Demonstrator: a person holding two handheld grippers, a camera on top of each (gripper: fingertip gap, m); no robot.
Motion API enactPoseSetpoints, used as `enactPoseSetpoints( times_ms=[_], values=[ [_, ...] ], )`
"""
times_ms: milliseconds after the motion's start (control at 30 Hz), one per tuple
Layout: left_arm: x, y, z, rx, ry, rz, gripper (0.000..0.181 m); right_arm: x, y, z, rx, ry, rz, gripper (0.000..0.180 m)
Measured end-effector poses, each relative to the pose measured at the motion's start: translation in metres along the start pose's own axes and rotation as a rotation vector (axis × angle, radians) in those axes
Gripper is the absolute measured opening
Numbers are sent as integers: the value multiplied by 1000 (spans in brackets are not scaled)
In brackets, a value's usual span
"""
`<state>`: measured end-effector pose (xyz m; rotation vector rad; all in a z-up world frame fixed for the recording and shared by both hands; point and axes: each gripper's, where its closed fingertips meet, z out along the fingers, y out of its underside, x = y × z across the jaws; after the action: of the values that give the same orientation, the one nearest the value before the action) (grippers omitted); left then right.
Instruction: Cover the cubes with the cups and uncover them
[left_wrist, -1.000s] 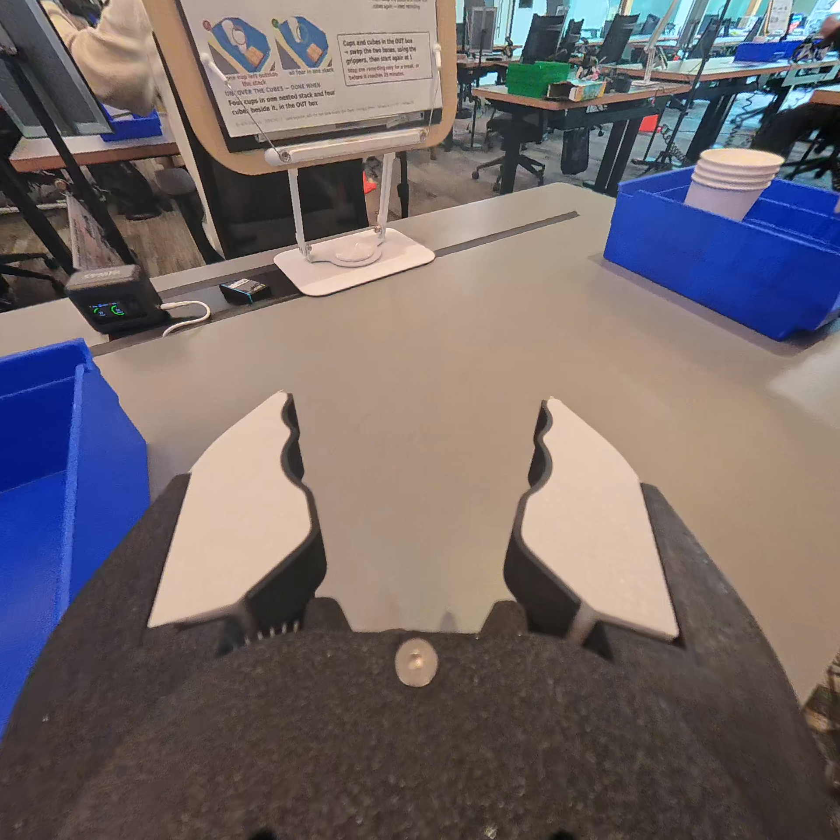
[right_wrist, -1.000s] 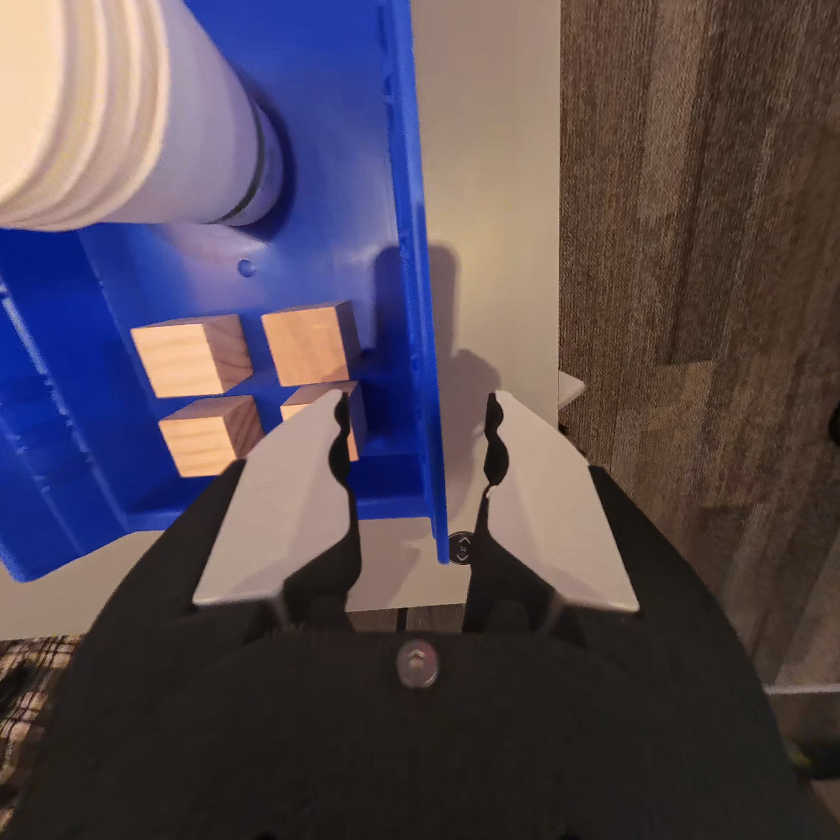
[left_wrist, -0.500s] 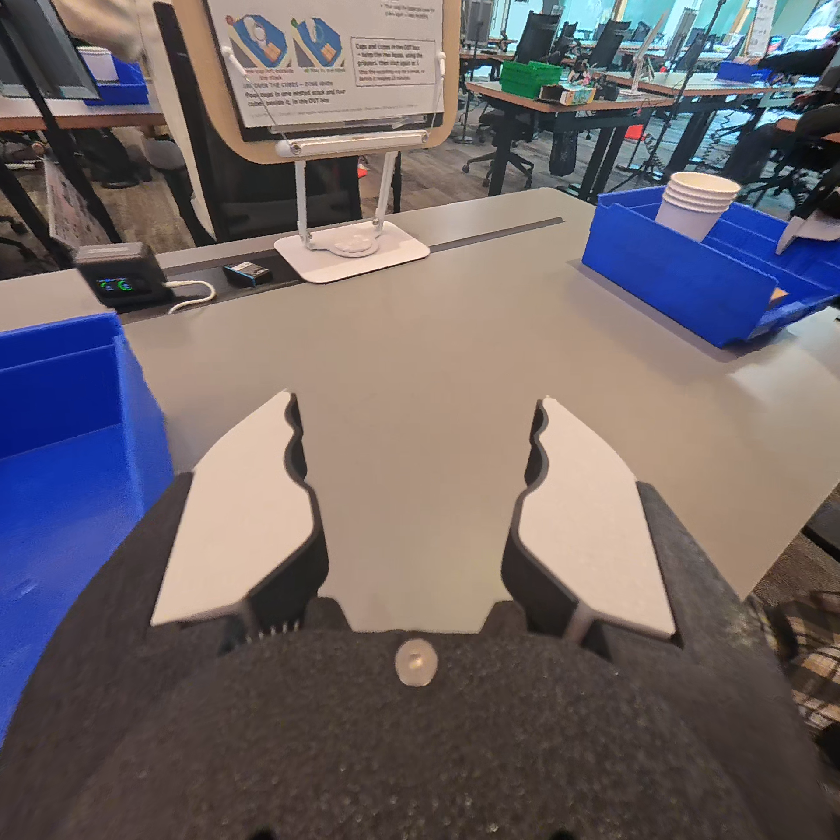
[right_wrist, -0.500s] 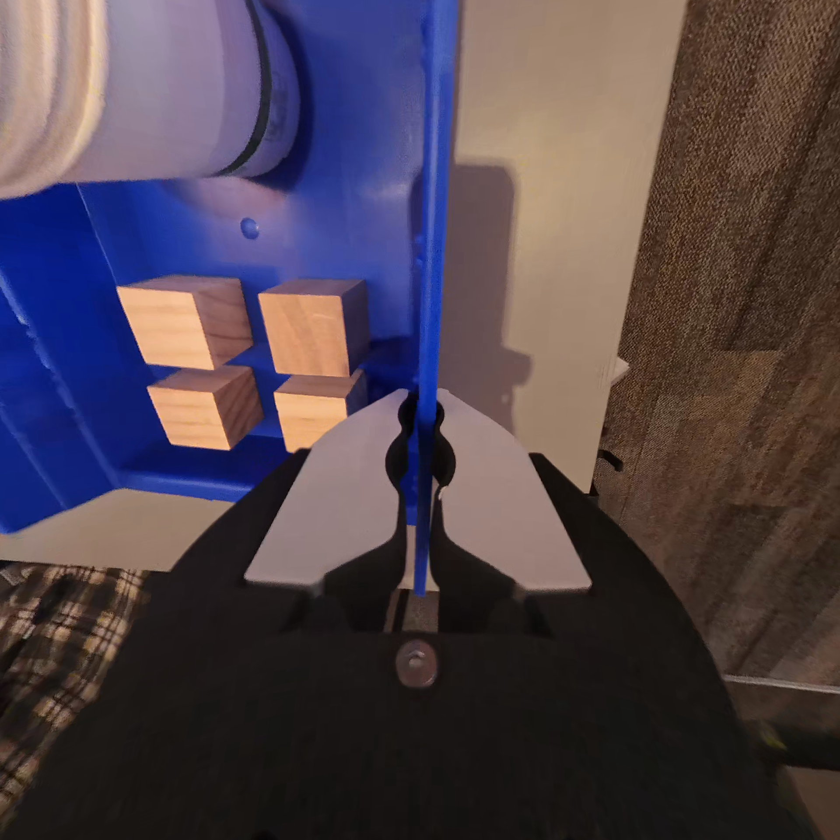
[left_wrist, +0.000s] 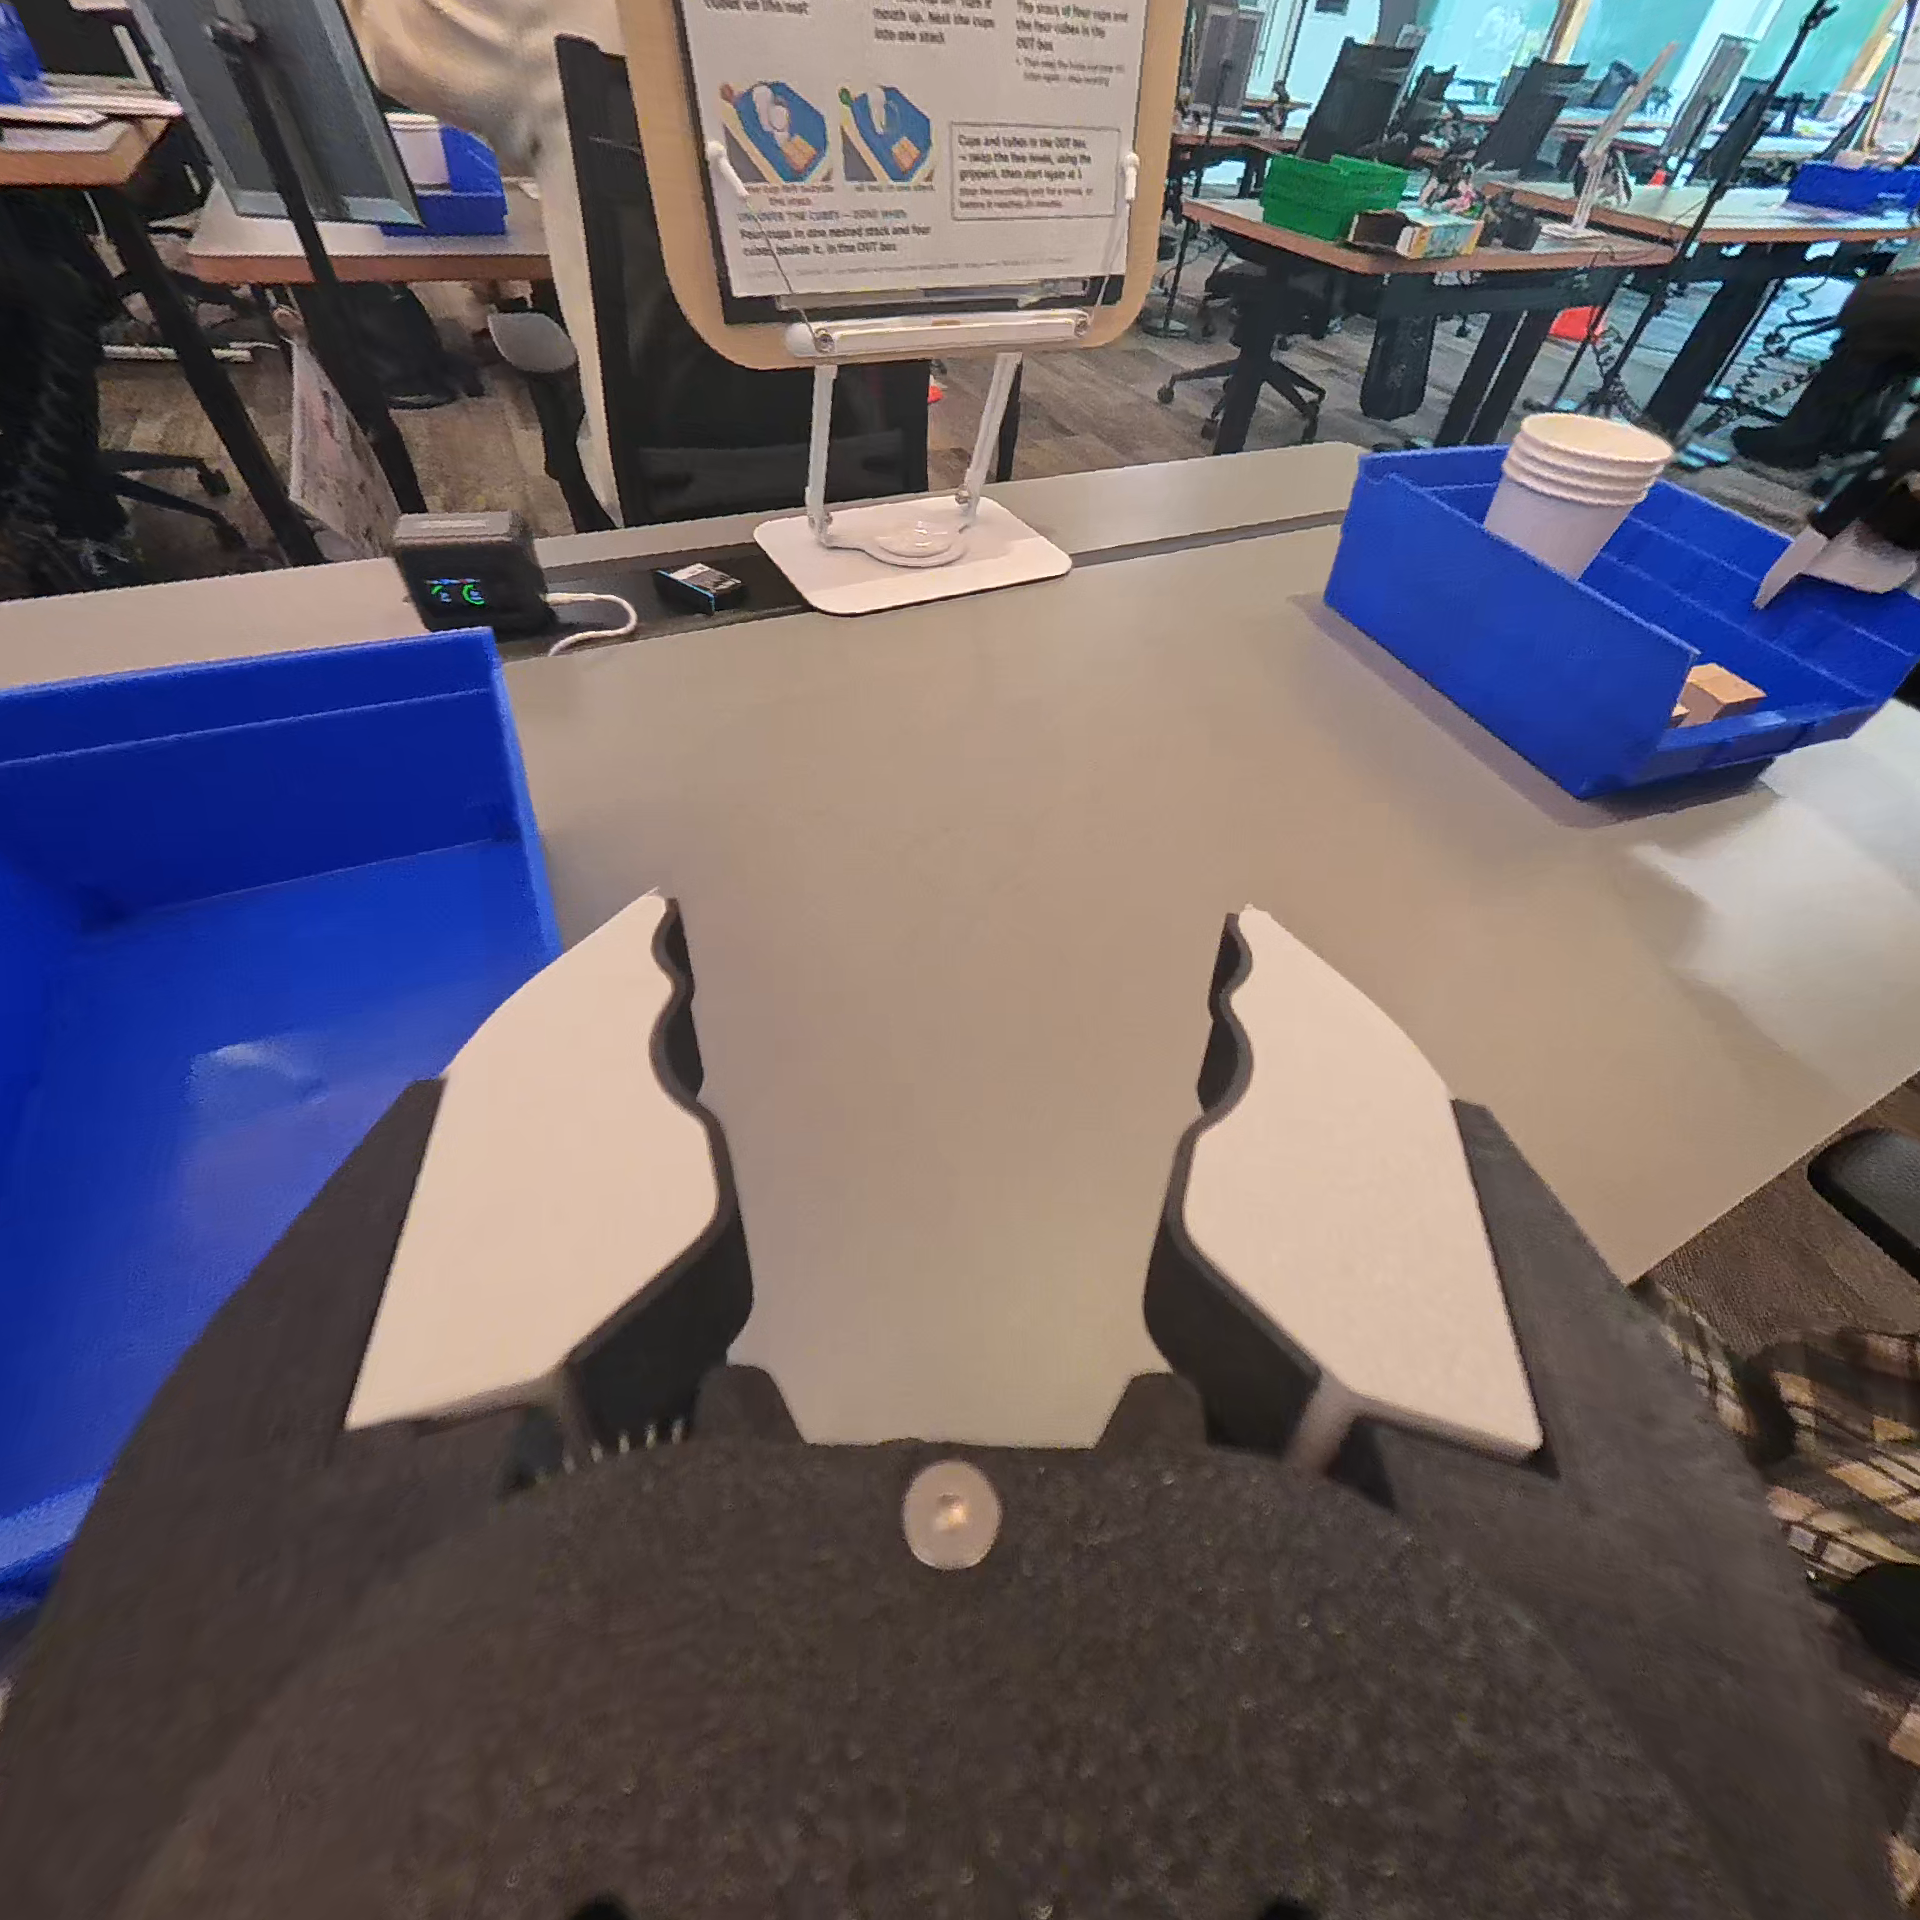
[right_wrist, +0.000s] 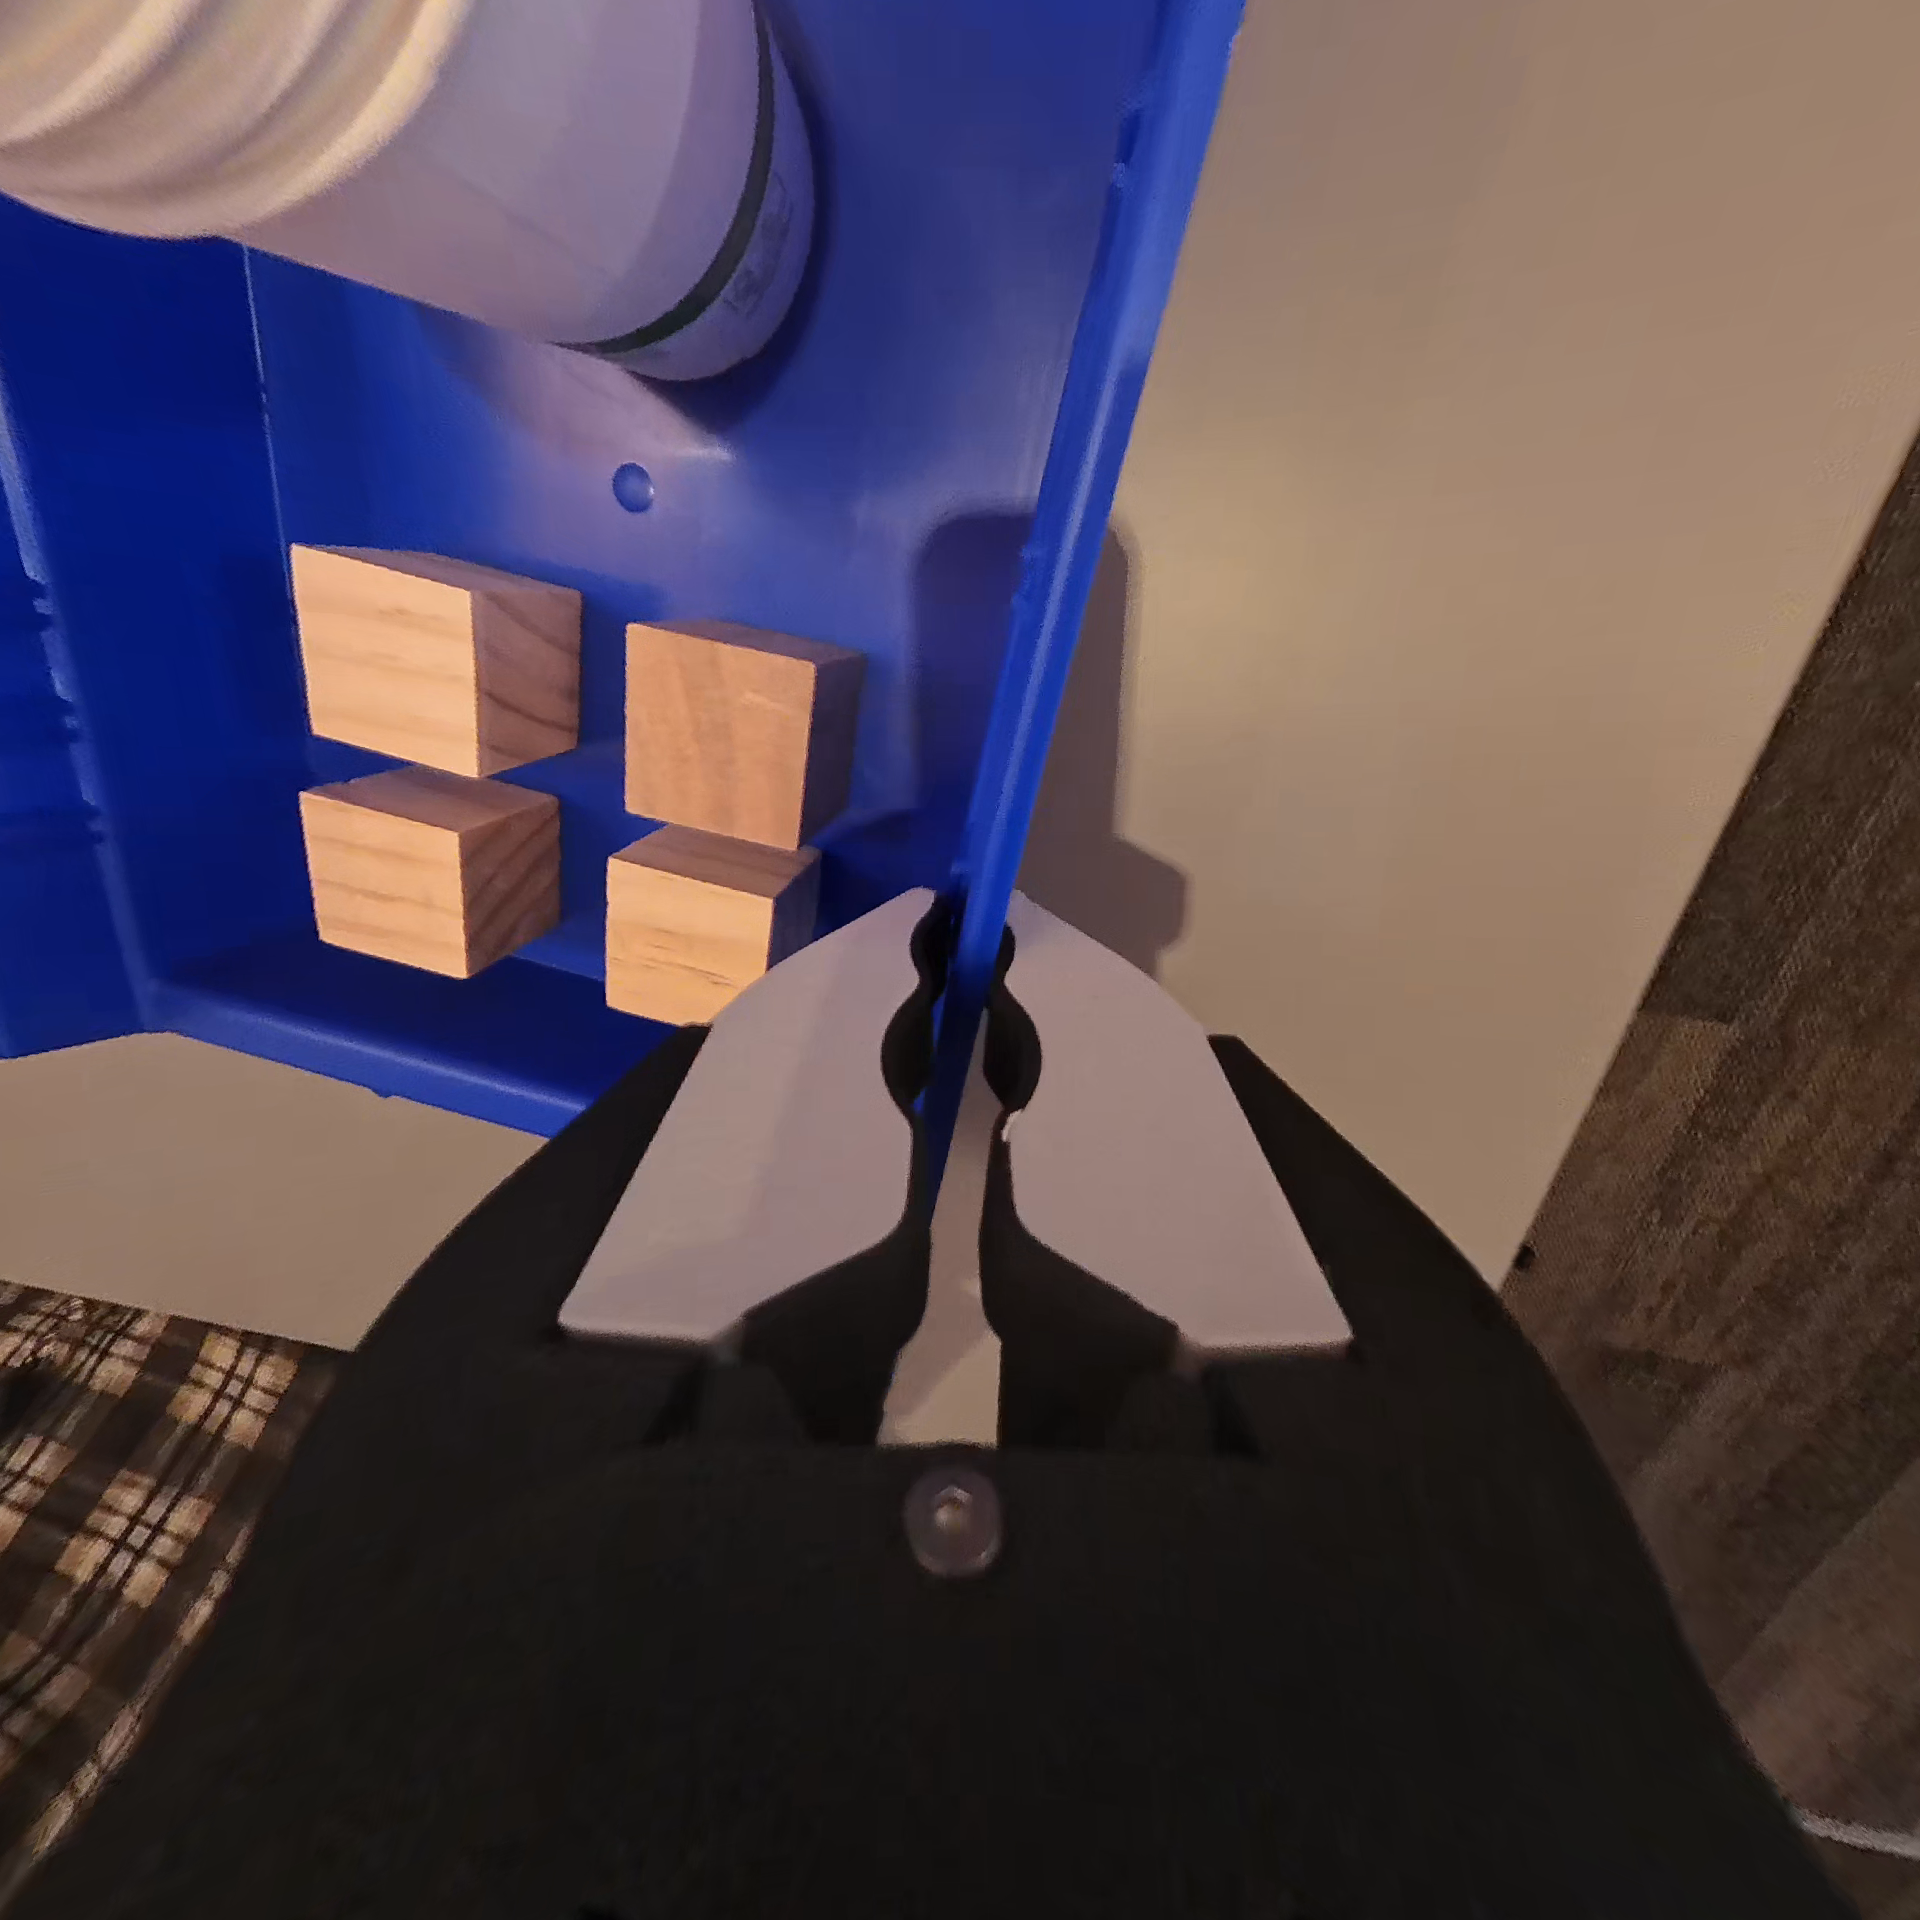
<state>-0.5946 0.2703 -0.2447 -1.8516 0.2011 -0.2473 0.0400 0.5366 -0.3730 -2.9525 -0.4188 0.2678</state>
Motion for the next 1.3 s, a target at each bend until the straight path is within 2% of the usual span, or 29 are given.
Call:
enactPoseSetpoints(
  times_ms=[367,767,1000,1300],
  values=[
    [-22,-1,-28,26,-38,-59,94,-87,-24,18,11,-42,-139,4],
    [-50,-1,-46,-12,-77,-97,94,-240,-33,43,8,-85,-220,4],
    [-107,-17,-73,-98,-195,-106,98,-331,-36,57,13,-105,-262,4],
    [-194,-16,-87,-276,-312,-181,98,-422,-21,68,-15,-126,-248,6]
  ],
)
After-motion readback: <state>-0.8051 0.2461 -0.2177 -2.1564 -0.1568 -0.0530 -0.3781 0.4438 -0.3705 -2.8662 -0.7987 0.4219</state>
